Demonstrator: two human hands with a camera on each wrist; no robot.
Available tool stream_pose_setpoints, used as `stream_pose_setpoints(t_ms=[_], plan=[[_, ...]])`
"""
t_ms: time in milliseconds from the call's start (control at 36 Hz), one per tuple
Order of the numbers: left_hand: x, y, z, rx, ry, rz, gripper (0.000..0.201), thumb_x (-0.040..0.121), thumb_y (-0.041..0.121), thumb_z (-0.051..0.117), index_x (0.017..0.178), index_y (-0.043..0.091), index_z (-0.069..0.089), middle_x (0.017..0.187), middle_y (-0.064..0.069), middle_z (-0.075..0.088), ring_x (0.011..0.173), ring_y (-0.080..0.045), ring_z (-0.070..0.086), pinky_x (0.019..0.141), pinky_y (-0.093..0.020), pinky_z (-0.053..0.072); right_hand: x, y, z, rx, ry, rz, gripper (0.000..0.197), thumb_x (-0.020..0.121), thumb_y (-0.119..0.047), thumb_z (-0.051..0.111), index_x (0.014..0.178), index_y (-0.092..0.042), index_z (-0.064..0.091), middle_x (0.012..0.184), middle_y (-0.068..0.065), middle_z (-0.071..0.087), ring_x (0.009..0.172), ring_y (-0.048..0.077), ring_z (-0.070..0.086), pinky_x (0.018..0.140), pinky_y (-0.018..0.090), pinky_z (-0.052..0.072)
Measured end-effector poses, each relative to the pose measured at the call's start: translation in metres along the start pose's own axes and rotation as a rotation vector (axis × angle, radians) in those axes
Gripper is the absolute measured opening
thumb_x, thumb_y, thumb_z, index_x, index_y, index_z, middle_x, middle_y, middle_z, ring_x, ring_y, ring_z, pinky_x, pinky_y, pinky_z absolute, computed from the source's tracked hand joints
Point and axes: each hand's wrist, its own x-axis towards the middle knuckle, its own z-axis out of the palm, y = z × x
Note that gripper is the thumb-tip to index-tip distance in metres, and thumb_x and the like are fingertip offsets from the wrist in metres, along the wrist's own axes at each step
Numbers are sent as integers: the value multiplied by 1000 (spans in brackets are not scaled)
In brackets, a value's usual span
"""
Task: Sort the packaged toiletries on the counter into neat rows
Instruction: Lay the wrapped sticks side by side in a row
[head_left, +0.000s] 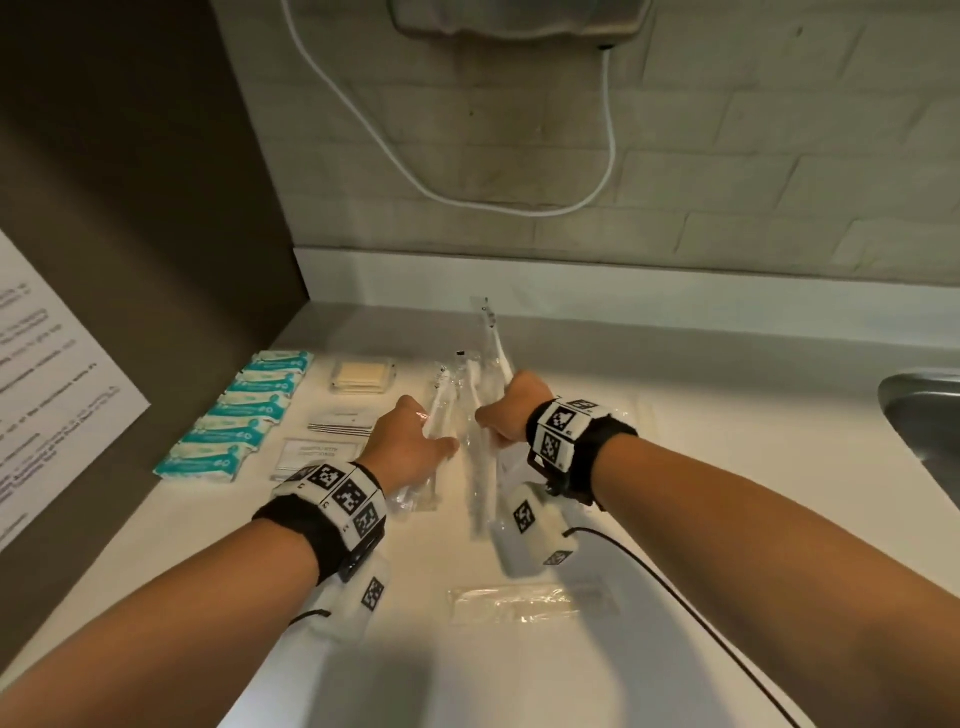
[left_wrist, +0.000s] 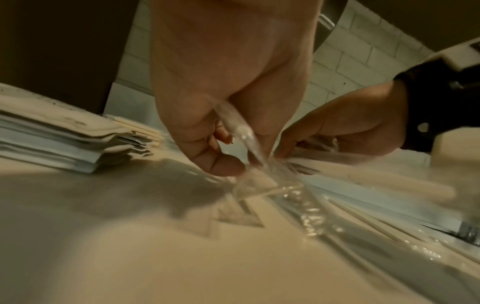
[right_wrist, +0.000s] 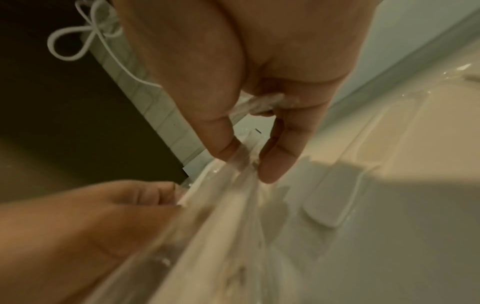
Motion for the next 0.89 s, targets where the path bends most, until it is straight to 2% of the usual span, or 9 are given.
stream_pose_setpoints(t_ms=[139,250,361,472,583,667,750,833,889], plan=[[8,-6,4,-35,-84,16,56,81,43,74,120,14,45,107,-10,66,96,-28,66,65,-29,44,3,3,13,0,59,36,56,85,-19,69,128,-4,37,93,11,65,81,29,72,75,38,61],[12,-9,1,-162,-137,18,44,84,34,74,111,16,44,78,-7,67,59,-17,60,56,-28,47,4,16,9,-52,81,84,58,87,-34,67,127,-7,37,109,13,64,88,29,69,68,33,55],[14,-10,-1,-159,-170,44,34,90,32,68,100,18,39,60,-1,62,49,-14,52,48,-23,41,2,26,1,-108,112,107,47,90,-26,62,126,-5,38,100,10,57,83,27,60,66,31,49],[17,-8,-3,-105,-191,59,37,89,35,68,109,17,42,82,-5,67,61,-14,57,55,-25,43,-8,36,-11,-267,95,112,48,87,-18,66,125,-4,39,109,12,58,92,27,58,71,30,46],[19,-4,-4,-28,-140,96,49,86,40,70,120,13,46,111,-2,58,101,-22,60,76,-28,42,-16,52,-23,-379,102,101,42,85,-15,66,118,-4,41,95,7,56,92,26,58,78,31,49],[17,-1,-5,-35,-77,99,54,85,44,70,122,11,45,106,1,50,96,-19,52,73,-27,39,-19,57,-30,-386,119,95,36,84,-21,65,106,-9,40,92,4,52,86,23,54,77,33,49],[18,0,-5,-73,-52,79,55,87,49,66,120,11,44,99,3,49,90,-17,50,64,-26,36,-20,54,-31,-322,129,58,54,81,-39,70,116,-9,42,105,7,58,95,28,60,78,36,50],[18,4,-5,-91,-23,53,47,95,44,47,120,4,47,91,1,54,81,-17,52,62,-30,36,-21,45,-25,-226,151,40,61,91,-50,48,129,-2,42,118,14,60,101,32,59,75,34,43],[16,6,-6,-94,-27,22,42,98,37,37,120,2,47,104,-7,58,89,-22,54,71,-33,39,-23,40,-19,-192,145,57,55,96,-43,33,127,1,45,121,18,58,99,32,56,79,35,41]])
